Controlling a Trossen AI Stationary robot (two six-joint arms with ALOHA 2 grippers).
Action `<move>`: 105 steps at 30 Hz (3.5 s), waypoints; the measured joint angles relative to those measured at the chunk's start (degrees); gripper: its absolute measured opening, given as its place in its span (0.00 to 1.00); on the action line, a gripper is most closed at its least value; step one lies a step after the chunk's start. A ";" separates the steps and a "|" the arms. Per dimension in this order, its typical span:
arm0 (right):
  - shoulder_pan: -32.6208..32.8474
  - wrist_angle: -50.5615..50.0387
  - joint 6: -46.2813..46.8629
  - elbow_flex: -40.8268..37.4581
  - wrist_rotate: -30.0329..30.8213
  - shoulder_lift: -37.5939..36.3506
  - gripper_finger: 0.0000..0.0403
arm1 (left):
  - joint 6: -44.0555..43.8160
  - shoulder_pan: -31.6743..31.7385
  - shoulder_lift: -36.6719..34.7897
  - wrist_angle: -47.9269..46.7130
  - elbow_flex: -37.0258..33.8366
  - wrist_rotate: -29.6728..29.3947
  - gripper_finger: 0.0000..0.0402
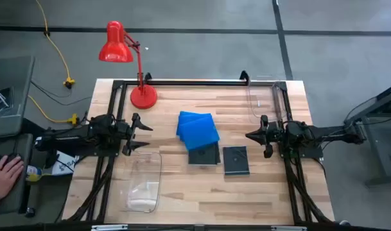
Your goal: Pick & place jewel cases by type
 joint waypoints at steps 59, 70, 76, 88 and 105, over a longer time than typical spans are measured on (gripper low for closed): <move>-0.01 0.00 0.00 0.00 0.00 0.01 0.00 | 0.01 -0.01 0.01 0.01 0.00 0.00 0.73; 0.00 -0.02 0.00 0.02 0.02 0.00 0.00 | -0.01 0.01 0.01 0.01 0.00 -0.65 0.73; 0.00 -0.02 0.00 0.00 0.00 0.02 0.00 | -0.01 0.00 0.00 -0.10 0.02 -3.15 0.73; -0.01 -0.02 0.00 0.02 0.02 0.02 0.00 | -0.85 0.00 -0.01 0.74 0.01 -12.02 0.73; 0.00 -0.02 0.00 0.02 0.02 0.02 0.00 | -2.43 0.00 0.01 10.25 0.02 -19.34 0.73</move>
